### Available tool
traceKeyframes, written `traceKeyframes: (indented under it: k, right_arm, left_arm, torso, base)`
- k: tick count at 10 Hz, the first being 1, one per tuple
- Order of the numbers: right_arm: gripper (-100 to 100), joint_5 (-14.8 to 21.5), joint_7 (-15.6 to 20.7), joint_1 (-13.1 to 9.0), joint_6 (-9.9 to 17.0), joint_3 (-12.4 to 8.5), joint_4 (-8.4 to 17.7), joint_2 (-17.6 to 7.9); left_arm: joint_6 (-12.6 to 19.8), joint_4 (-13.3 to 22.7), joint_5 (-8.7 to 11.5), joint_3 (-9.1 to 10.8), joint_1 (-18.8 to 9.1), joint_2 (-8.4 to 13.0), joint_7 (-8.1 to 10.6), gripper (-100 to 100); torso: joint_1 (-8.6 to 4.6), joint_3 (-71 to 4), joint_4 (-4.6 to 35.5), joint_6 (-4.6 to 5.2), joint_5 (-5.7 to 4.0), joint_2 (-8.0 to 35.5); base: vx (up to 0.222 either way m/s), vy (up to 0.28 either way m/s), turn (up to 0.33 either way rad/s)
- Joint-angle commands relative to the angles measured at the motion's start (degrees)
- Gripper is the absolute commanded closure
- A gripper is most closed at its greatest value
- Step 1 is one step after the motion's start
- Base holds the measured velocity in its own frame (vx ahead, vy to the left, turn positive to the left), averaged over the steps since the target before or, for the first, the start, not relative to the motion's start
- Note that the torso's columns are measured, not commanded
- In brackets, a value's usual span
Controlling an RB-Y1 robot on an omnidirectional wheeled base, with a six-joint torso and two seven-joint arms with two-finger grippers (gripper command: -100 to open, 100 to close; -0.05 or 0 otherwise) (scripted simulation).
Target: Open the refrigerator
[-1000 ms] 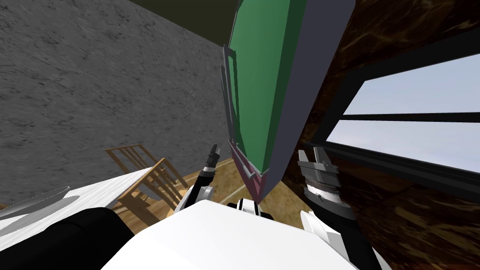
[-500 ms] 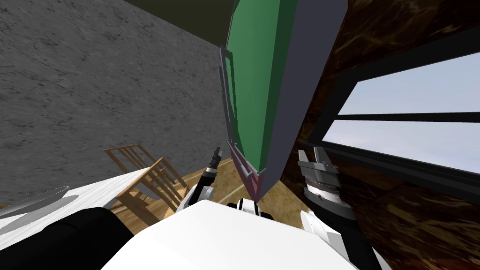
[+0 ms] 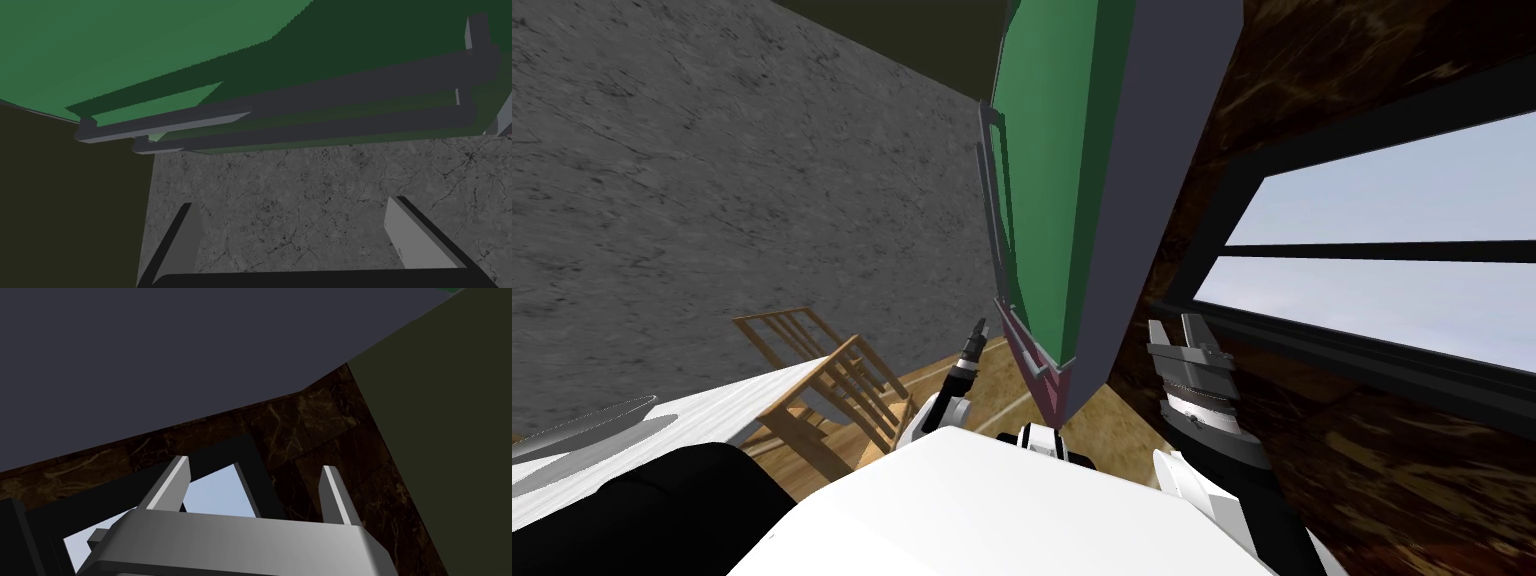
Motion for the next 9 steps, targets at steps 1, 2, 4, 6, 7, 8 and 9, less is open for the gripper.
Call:
traceKeyframes:
  k: [1,2,4,6,7,8,9]
  right_arm:
    - [0,0.0,0.0,0.0,0.0,0.0,0.0,0.0]
    - [0,0.0,0.0,0.0,0.0,0.0,0.0,0.0]
    - [0,0.0,0.0,0.0,0.0,0.0,0.0,0.0]
    - [0,0.0,0.0,0.0,0.0,0.0,0.0,0.0]
    - [0,0.0,0.0,0.0,0.0,0.0,0.0,0.0]
    - [0,0.0,0.0,0.0,0.0,0.0,0.0,0.0]
    - [0,0.0,0.0,0.0,0.0,0.0,0.0,0.0]
  left_arm:
    - [-1.1,4.29,0.09,-0.61,-1.66,0.05,-0.5,-100]
    - [-1.1,5.13,0.09,-0.61,-1.66,0.05,-0.5,-100]
    - [-2.13,8.92,0.27,-1.05,-3.22,0.0,-0.83,-100]
    - [-2.65,11.96,0.36,-1.28,-4.03,-0.11,-0.99,-100]
    - [-3.18,13.96,0.45,-1.51,-4.85,-0.28,-1.16,-100]
    - [-3.18,14.92,0.45,-1.51,-4.85,-0.28,-1.16,-100]
    - [-3.71,17.2,0.54,-1.74,-5.68,-0.51,-1.33,-100]
  torso:
    - [0.01,0.01,0.0,0.01,0.01,0.02]
    - [-0.01,0.02,0.01,0.01,0.0,0.03]
    - [0.05,0.0,0.0,0.0,0.02,0.0]
    - [0.04,0.0,0.0,0.0,0.01,0.0]
    - [0.05,-0.01,-0.01,0.01,0.02,-0.03]
    - [-0.03,-0.01,-0.01,0.01,0.0,-0.02]
    - [0.02,0.01,0.0,0.0,0.01,0.02]
  base:
    - [-0.015,-0.056,-0.009]
    - [-0.01,-0.045,-0.003]
    - [-0.013,-0.049,-0.006]
    - [-0.006,-0.042,-0.004]
    - [-0.002,-0.064,-0.01]
    - [-0.008,-0.051,-0.002]
    - [-0.012,-0.043,-0.004]
